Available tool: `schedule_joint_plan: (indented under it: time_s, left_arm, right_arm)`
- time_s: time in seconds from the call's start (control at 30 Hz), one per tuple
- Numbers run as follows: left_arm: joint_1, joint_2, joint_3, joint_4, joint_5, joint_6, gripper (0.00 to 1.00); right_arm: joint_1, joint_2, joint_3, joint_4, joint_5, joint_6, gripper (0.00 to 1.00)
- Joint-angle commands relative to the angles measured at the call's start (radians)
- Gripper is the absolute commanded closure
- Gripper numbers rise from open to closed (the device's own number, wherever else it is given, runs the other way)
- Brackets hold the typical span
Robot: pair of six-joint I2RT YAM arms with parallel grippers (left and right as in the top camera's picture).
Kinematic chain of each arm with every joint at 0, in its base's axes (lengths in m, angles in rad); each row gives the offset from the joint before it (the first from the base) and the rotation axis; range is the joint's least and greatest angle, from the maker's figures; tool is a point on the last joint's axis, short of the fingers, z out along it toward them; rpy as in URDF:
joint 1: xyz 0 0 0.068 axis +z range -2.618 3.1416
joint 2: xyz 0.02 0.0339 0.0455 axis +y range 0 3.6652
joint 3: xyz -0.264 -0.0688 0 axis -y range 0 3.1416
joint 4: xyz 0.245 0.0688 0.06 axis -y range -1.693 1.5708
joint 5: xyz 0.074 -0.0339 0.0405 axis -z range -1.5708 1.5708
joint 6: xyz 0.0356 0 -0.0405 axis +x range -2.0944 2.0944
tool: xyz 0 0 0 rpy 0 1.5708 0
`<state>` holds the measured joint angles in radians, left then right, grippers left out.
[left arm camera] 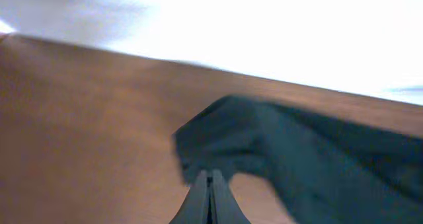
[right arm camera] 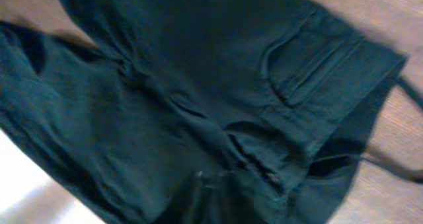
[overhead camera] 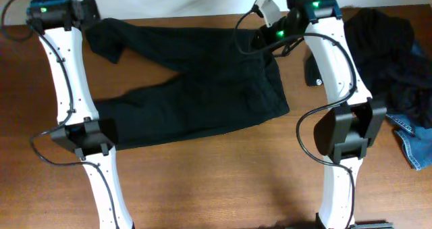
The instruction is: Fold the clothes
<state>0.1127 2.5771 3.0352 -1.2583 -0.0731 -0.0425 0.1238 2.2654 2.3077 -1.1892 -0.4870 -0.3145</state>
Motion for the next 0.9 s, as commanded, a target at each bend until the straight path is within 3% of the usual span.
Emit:
schedule_joint_plan:
  time_s: [0.0,0.37,0.47,0.63,0.87]
  left_arm:
    - [-0.029,0.012,0.003,0.034,0.062,0.040,1.00]
    - [-0.031,0.120,0.003,0.075,0.002,0.058,0.99]
    - [-0.032,0.116,0.004,-0.026,0.006,0.051,0.99]
    - [-0.025,0.113,0.004,-0.398,0.118,-0.063,1.00]
    - [-0.021,0.132,0.001,-0.418,0.145,-0.056,0.99]
  right_arm:
    - [0.006,-0.034,0.014,-0.009,0.002,-0.002,0.96]
    - [0.007,-0.034,0.005,-0.046,0.002,-0.002,0.96]
    - [0.008,-0.034,-0.004,-0.052,0.002,-0.002,0.96]
    - [0.008,-0.034,-0.004,-0.068,0.002,-0.002,0.96]
    - [0.008,-0.034,-0.004,-0.089,0.002,0.018,0.96]
